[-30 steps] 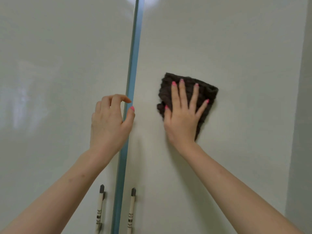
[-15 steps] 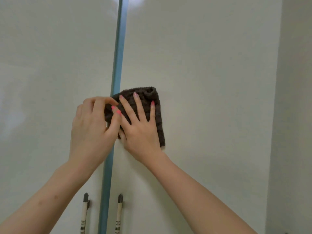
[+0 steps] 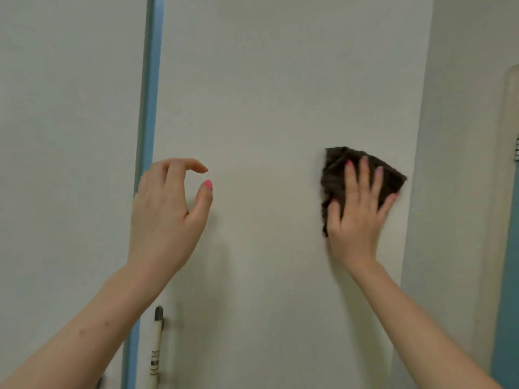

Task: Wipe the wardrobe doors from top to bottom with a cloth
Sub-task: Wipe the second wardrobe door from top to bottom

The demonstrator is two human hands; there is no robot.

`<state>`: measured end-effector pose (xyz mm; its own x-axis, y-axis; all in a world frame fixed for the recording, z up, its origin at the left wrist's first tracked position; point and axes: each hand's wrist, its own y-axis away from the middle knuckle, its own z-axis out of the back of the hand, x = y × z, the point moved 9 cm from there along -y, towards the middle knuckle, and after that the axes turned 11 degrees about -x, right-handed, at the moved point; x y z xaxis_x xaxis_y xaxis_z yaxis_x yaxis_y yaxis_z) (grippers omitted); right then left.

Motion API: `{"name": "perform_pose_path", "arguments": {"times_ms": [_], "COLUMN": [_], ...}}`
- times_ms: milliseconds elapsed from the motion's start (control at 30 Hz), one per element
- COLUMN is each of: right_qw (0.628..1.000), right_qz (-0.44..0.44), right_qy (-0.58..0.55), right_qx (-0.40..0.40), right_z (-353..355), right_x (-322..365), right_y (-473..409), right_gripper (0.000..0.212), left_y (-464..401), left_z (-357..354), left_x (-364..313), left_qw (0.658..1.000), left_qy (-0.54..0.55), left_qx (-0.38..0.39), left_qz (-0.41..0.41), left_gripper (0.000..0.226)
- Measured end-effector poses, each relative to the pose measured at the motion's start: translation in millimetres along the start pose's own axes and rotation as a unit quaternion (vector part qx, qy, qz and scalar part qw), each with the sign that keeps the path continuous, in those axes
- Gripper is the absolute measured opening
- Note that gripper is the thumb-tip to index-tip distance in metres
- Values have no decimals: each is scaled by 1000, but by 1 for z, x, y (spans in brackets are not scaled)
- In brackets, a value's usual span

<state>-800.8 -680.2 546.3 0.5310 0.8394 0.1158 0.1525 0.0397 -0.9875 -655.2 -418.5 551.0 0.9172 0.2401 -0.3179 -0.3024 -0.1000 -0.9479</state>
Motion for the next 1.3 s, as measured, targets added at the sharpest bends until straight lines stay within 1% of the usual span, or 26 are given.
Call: {"name": "perform_pose_path", "arguments": {"times_ms": [133,233,300,433,500,567,633,700,767,833,867,933,1067,1100,1133,1167,1233,1300], "right_qw": [993,979,976,985,992,997,987,963,926,888,876,873,912,917,914,903,871,844], "right_qz": [-118,-198,-209,-168,-118,-10,108,215,325,414,439,454,377,365,371,396,462,512], "right_qy": [-8,-24,-30,-45,-46,-56,-93,-135,-157,-161,-158,-143,-140,-143,-146,-143,-132,-126], "right_qx": [-20,-45,-45,-11,12,43,72,95,111,121,122,110,79,76,78,85,102,100], "right_z": [5,8,11,14,13,10,7,7,6,2,-2,-9,-15,-14,-12,-10,-6,0], "right_x": [-47,-69,-72,-45,-18,24,69,112,150,182,197,222,241,237,231,224,200,176], "right_y": [8,34,63,131,145,149,150,149,144,131,121,99,88,98,115,136,176,194], "right_gripper": [69,68,66,66,65,61,60,57,50,47,47,49,49,48,48,47,47,46], "left_y": [10,21,30,47,51,53,53,54,55,56,56,51,47,49,53,58,69,79], "left_z": [-3,4,9,17,20,25,31,37,43,49,51,53,50,47,43,40,32,23], "left_x": [2,14,26,48,53,57,58,59,62,66,68,69,67,66,66,66,66,65], "left_qw": [1000,999,999,996,995,995,995,995,995,994,994,995,995,995,995,995,994,993], "left_qy": [7,5,-3,-15,-22,-26,-27,-29,-33,-42,-45,-45,-24,-20,-22,-26,-36,-35], "left_qx": [-1,-5,2,9,11,9,3,-4,-8,-12,-14,-18,-22,-17,-10,-4,10,23], "left_qz": [12,33,50,87,94,99,99,96,97,96,95,92,93,92,92,94,100,109], "left_gripper": [32,31,32,32,32,32,32,29,22,21,21,24,29,29,29,29,29,24]}}
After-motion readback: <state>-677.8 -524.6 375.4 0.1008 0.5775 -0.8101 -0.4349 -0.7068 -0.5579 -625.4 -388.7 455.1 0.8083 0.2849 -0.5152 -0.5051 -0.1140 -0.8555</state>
